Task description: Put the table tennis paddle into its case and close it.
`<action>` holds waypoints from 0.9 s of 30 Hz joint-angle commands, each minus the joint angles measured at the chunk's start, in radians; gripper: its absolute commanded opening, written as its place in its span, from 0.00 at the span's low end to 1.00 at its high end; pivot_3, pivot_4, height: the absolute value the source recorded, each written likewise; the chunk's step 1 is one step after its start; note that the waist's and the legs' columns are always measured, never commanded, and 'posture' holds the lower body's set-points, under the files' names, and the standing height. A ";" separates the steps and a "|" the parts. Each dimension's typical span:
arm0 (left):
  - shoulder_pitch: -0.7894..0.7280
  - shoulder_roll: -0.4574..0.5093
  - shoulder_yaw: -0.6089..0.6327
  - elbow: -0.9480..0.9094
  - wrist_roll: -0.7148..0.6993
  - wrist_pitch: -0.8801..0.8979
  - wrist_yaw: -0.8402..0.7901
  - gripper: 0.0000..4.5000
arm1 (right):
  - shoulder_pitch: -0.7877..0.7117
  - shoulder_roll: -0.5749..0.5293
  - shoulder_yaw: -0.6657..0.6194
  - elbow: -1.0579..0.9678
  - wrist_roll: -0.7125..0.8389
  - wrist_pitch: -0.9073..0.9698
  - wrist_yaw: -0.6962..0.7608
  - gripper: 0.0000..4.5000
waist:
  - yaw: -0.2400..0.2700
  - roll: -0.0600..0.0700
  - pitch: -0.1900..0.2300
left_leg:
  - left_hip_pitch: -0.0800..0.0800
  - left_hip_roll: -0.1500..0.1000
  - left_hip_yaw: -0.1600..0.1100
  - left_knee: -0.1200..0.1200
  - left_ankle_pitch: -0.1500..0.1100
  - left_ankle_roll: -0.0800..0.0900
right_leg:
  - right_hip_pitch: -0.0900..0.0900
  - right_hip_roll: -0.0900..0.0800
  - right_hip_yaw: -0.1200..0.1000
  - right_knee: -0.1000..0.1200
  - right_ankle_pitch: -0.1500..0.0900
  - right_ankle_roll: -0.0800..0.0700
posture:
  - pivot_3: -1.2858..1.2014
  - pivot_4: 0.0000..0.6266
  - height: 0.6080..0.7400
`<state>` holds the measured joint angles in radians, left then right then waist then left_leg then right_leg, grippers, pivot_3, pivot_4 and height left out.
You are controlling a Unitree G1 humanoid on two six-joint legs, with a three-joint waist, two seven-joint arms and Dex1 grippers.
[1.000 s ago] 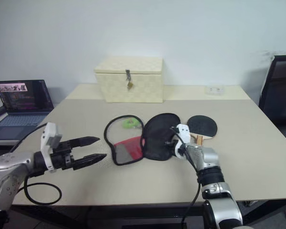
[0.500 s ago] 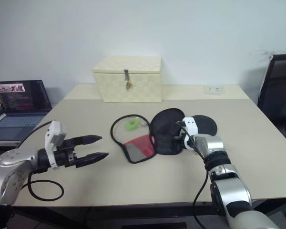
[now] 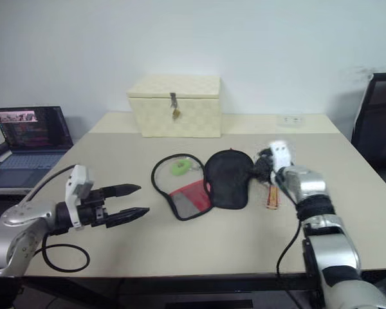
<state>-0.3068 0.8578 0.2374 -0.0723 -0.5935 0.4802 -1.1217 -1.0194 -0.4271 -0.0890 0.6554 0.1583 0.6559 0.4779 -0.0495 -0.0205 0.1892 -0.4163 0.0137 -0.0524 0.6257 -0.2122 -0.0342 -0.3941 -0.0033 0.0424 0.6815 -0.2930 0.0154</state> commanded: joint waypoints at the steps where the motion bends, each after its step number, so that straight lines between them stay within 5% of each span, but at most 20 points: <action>1: -0.029 -0.003 0.000 0.002 0.007 -0.027 -0.006 1.00 | 0.099 -0.015 -0.062 -0.164 0.006 0.086 -0.101 0.99 | 0.002 0.000 0.000 | 0.000 0.000 0.000 0.000 0.000 0.000 | 0.000 0.000 0.000 0.000 0.000 0.000 | 0.52 0.24 1.00; 11: -0.138 -0.024 -0.067 0.098 0.050 -0.069 -0.050 1.00 | 0.327 0.166 -0.157 -0.598 0.003 0.344 -0.408 0.99 | -0.008 0.000 0.000 | 0.000 0.000 0.002 0.001 0.000 0.000 | -0.004 0.001 0.003 0.007 0.000 0.000 | 0.52 0.24 1.00; 27: -0.154 -0.043 -0.074 0.123 0.071 -0.095 -0.053 1.00 | 0.248 0.198 -0.135 -0.279 -0.040 0.143 -0.467 0.99 | -0.008 0.000 0.000 | 0.000 -0.001 0.004 0.003 0.000 0.000 | -0.005 0.002 0.002 0.009 0.000 0.000 | 0.52 0.24 1.00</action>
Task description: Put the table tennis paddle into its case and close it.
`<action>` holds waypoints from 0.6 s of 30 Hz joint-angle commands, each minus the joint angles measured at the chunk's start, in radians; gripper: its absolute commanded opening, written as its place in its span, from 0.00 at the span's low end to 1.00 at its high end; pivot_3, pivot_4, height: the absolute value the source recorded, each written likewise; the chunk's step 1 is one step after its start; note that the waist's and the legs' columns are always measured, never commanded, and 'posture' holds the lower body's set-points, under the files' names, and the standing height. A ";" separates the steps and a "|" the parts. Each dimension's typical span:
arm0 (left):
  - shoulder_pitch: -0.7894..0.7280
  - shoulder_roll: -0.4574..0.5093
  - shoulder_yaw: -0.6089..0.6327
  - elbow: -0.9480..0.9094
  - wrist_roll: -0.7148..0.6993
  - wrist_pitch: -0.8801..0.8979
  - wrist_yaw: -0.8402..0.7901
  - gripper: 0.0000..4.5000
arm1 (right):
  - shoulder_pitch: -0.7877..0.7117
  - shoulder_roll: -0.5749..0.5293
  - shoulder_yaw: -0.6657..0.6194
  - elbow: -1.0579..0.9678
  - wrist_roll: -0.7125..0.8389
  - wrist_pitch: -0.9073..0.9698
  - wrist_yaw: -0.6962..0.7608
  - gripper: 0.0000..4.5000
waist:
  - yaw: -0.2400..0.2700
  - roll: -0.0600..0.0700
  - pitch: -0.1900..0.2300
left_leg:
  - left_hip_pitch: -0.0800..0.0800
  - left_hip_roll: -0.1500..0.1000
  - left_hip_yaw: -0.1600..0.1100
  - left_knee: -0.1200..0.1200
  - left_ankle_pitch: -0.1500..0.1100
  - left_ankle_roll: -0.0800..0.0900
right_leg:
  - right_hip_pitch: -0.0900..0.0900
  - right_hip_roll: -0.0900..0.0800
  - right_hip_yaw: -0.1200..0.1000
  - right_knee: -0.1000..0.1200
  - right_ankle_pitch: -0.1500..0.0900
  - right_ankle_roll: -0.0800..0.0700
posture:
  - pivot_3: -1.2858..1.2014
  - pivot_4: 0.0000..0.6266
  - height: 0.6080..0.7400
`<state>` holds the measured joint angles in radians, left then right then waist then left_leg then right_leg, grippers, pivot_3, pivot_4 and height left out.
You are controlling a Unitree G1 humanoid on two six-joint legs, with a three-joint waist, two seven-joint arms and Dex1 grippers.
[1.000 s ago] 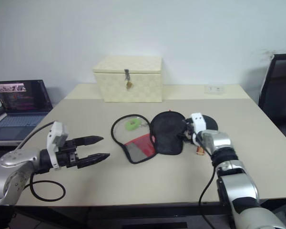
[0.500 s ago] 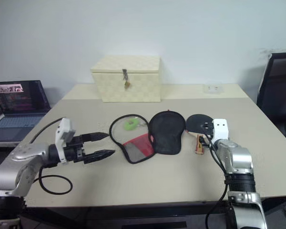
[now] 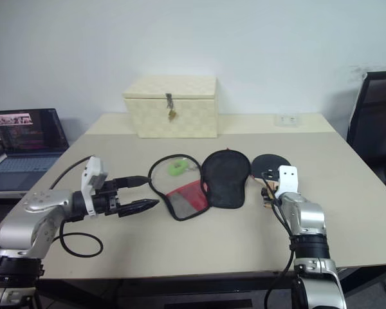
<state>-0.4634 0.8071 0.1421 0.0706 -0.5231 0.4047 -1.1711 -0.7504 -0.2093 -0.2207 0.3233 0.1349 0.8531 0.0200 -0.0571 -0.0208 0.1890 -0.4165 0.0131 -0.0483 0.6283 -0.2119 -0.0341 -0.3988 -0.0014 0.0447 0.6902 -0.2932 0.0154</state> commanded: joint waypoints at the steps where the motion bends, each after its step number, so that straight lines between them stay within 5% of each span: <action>1: 0.006 0.008 0.024 -0.022 0.000 -0.019 -0.002 1.00 | -0.026 -0.022 0.000 0.070 -0.018 -0.067 -0.010 0.95 | 0.000 0.000 0.000 | 0.000 0.000 0.000 0.000 0.000 0.000 | 0.000 0.000 0.000 0.000 0.000 0.000 | 0.52 0.24 1.00; 7: 0.023 0.014 0.032 -0.034 -0.003 -0.018 0.006 1.00 | -0.040 -0.032 0.001 0.120 -0.027 -0.124 -0.042 0.89 | 0.000 0.000 0.000 | 0.000 0.000 0.000 0.000 0.000 0.000 | 0.000 0.000 0.000 0.000 0.000 0.000 | 0.52 0.24 1.00; 12: 0.043 0.020 0.045 -0.047 -0.007 -0.015 0.009 1.00 | -0.055 -0.050 -0.010 0.109 -0.035 -0.177 -0.081 0.65 | 0.007 -0.001 0.000 | 0.001 -0.001 -0.001 0.001 0.000 0.000 | 0.003 0.000 -0.001 0.000 0.000 0.000 | 0.52 0.24 1.00; 18: 0.069 0.023 0.061 -0.061 -0.011 -0.011 0.015 1.00 | -0.072 -0.068 -0.011 0.050 -0.028 -0.171 -0.088 0.22 | 0.014 0.000 0.000 | 0.000 -0.001 -0.001 0.000 0.000 0.000 | 0.002 0.000 -0.001 -0.001 0.000 0.001 | 0.52 0.24 1.00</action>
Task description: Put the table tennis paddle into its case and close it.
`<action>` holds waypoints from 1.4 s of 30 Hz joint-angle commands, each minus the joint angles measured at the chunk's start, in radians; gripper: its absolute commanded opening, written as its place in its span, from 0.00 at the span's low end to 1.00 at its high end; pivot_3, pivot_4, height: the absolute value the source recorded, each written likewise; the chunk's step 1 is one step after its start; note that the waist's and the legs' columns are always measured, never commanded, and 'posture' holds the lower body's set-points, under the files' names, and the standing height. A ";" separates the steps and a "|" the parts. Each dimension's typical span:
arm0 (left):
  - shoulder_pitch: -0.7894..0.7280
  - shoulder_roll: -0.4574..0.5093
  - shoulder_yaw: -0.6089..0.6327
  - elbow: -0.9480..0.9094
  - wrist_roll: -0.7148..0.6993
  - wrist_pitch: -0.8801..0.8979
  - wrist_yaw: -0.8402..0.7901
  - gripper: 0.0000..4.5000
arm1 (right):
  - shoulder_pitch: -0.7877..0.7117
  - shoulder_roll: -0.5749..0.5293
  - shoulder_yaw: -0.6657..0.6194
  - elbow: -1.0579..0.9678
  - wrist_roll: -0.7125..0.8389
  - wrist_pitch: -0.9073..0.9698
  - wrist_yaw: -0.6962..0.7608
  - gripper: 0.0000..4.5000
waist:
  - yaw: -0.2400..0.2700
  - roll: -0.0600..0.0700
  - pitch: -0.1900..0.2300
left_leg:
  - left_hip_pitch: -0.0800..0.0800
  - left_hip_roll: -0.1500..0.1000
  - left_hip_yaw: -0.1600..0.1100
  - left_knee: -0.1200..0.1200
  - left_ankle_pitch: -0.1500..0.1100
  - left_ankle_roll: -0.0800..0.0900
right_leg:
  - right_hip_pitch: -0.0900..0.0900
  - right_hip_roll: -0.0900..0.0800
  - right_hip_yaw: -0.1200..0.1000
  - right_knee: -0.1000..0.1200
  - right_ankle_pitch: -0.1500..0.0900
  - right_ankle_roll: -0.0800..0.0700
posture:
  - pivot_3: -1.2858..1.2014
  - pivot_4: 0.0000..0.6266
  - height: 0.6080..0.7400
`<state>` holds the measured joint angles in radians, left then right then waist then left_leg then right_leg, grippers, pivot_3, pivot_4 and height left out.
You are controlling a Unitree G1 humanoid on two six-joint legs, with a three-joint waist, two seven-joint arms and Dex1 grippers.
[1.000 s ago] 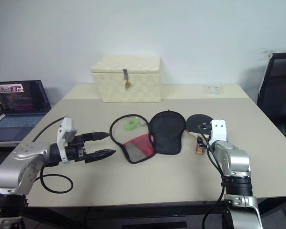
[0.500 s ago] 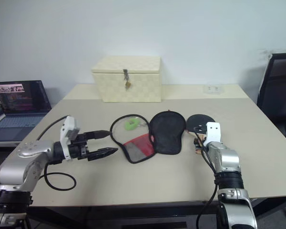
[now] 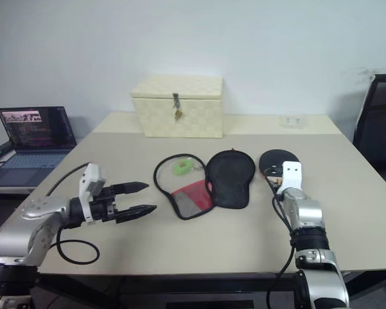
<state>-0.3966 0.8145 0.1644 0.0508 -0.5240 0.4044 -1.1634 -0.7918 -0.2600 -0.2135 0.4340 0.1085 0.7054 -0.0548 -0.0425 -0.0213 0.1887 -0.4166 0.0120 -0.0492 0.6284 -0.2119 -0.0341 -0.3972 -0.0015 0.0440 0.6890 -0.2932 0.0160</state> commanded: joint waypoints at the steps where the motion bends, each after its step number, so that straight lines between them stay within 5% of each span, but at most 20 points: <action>1: 0.005 0.016 0.040 -0.043 -0.011 -0.009 0.009 1.00 | -0.034 -0.022 -0.021 -0.070 0.000 -0.022 -0.015 0.20 | -0.001 0.000 0.000 | 0.000 0.000 0.000 0.000 0.000 0.000 | 0.000 0.000 0.000 0.000 0.000 0.000 | 0.52 0.24 1.00; 4: 0.011 0.018 0.044 -0.046 -0.012 -0.009 0.011 1.00 | -0.044 -0.035 -0.025 -0.112 0.005 -0.013 -0.013 0.02 | -0.004 0.000 0.000 | 0.000 0.001 0.000 -0.001 0.000 0.000 | -0.002 0.000 0.001 0.001 0.000 -0.001 | 0.52 0.24 1.00; 14: 0.001 0.014 0.034 -0.031 -0.009 -0.014 0.015 1.00 | -0.038 -0.055 -0.019 -0.182 0.045 0.029 0.069 0.01 | -0.012 0.000 0.000 | -0.001 0.001 0.001 -0.001 0.000 0.000 | -0.003 -0.001 0.001 0.002 0.000 -0.001 | 0.52 0.24 1.00; 18: -0.006 0.013 0.030 -0.026 -0.007 -0.016 0.013 1.00 | -0.059 -0.057 -0.038 -0.134 0.069 0.067 0.089 0.20 | -0.012 0.000 0.000 | -0.001 0.001 0.001 -0.001 0.000 0.000 | -0.003 -0.001 0.001 0.002 0.000 -0.001 | 0.52 0.24 1.00; 28: -0.036 0.009 0.012 -0.010 0.002 -0.020 0.004 1.00 | -0.182 -0.127 0.078 0.135 0.048 0.101 0.273 0.99 | -0.014 0.000 0.000 | -0.001 0.001 0.002 -0.001 0.000 0.000 | -0.003 0.000 0.002 0.002 0.000 -0.001 | 0.52 0.24 1.00; 42: -0.064 0.013 0.003 -0.024 -0.007 0.003 -0.023 1.00 | -0.277 -0.133 0.090 0.456 -0.013 -0.038 0.299 0.99 | -0.014 0.000 0.000 | -0.001 0.001 0.002 0.000 0.000 0.000 | -0.004 0.000 0.001 0.003 0.000 -0.001 | 0.52 0.24 1.00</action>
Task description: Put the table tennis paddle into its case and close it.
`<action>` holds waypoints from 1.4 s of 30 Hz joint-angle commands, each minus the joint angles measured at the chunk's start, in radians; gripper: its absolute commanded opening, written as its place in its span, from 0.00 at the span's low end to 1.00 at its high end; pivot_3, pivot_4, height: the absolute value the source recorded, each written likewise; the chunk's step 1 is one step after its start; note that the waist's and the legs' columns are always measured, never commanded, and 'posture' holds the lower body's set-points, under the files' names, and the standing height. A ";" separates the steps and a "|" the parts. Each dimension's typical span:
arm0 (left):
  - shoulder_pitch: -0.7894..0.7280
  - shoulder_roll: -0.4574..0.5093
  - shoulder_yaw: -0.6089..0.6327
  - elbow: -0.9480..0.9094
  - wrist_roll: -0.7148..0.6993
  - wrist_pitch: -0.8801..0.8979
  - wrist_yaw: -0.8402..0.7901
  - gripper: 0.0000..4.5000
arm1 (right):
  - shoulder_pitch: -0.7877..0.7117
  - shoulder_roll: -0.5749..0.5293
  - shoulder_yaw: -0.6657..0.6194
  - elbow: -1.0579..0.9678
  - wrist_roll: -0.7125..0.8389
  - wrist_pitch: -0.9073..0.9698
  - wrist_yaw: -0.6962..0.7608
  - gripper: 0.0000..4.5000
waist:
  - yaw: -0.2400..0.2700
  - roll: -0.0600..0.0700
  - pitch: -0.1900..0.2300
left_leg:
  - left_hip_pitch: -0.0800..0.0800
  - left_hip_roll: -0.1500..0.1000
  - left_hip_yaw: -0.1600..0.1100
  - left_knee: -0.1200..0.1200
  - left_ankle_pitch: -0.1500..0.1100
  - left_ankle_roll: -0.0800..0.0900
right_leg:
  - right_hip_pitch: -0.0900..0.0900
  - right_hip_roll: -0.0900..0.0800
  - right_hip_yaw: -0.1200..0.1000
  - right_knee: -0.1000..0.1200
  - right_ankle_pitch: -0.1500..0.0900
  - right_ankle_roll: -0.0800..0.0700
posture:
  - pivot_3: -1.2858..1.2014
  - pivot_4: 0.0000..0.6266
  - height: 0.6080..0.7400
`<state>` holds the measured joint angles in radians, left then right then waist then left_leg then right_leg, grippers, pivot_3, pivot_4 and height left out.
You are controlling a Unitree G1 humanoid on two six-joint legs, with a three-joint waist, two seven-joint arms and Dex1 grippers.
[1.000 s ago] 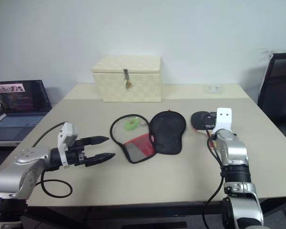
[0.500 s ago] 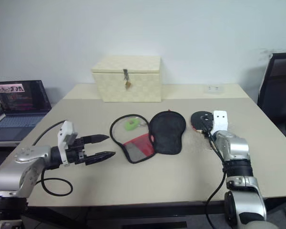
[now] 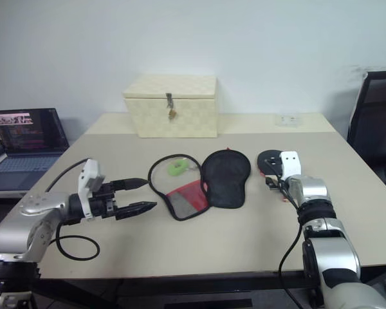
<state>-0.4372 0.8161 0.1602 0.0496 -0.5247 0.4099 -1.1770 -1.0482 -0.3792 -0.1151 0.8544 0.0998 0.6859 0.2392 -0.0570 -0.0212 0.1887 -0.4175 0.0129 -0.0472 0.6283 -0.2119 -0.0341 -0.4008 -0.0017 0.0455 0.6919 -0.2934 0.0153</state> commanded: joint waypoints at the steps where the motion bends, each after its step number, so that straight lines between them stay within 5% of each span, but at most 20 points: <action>1: -0.025 0.011 0.007 -0.022 -0.005 -0.003 -0.010 1.00 | -0.023 -0.015 -0.009 0.050 -0.006 -0.026 0.003 0.99 | 0.000 0.000 0.000 | 0.000 0.000 0.000 0.000 0.000 0.000 | 0.000 0.000 0.000 0.000 0.000 0.000 | 0.52 0.24 1.00; 22: -0.066 0.006 -0.009 0.003 0.009 -0.014 -0.017 1.00 | -0.018 -0.001 -0.053 0.033 0.009 0.010 -0.072 0.99 | 0.000 0.000 0.000 | 0.000 0.000 0.000 0.000 0.000 0.000 | -0.001 0.000 0.001 0.001 0.000 0.000 | 0.52 0.24 1.00; 26: -0.067 0.004 -0.009 0.003 0.013 -0.015 -0.019 1.00 | -0.044 0.000 -0.051 0.100 0.001 -0.038 -0.071 0.79 | -0.001 0.000 0.000 | 0.000 0.000 0.001 0.000 0.000 0.000 | -0.001 0.000 0.001 0.002 0.000 0.000 | 0.52 0.24 1.00; 33: -0.048 0.010 0.003 -0.014 0.011 -0.011 -0.014 1.00 | -0.065 0.006 -0.078 0.177 0.013 -0.094 -0.109 0.24 | -0.001 0.000 0.000 | 0.000 0.000 0.001 0.000 0.000 0.000 | -0.001 0.000 0.001 0.002 0.000 0.000 | 0.52 0.24 1.00; 42: -0.009 0.031 0.034 -0.036 -0.004 -0.001 -0.013 1.00 | -0.070 0.014 -0.139 0.003 0.073 -0.006 -0.164 0.24 | -0.001 0.000 0.000 | 0.000 0.000 0.001 0.001 0.000 0.000 | -0.002 0.000 0.002 0.004 0.000 0.000 | 0.52 0.24 1.00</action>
<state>-0.4473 0.8239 0.1493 0.0478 -0.5096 0.4096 -1.1896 -1.0926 -0.3587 -0.2234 0.9761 0.1432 0.6512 0.0873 -0.0581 -0.0209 0.1889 -0.4182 0.0127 -0.0459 0.6292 -0.2117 -0.0343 -0.4040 -0.0014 0.0477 0.6965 -0.2935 0.0152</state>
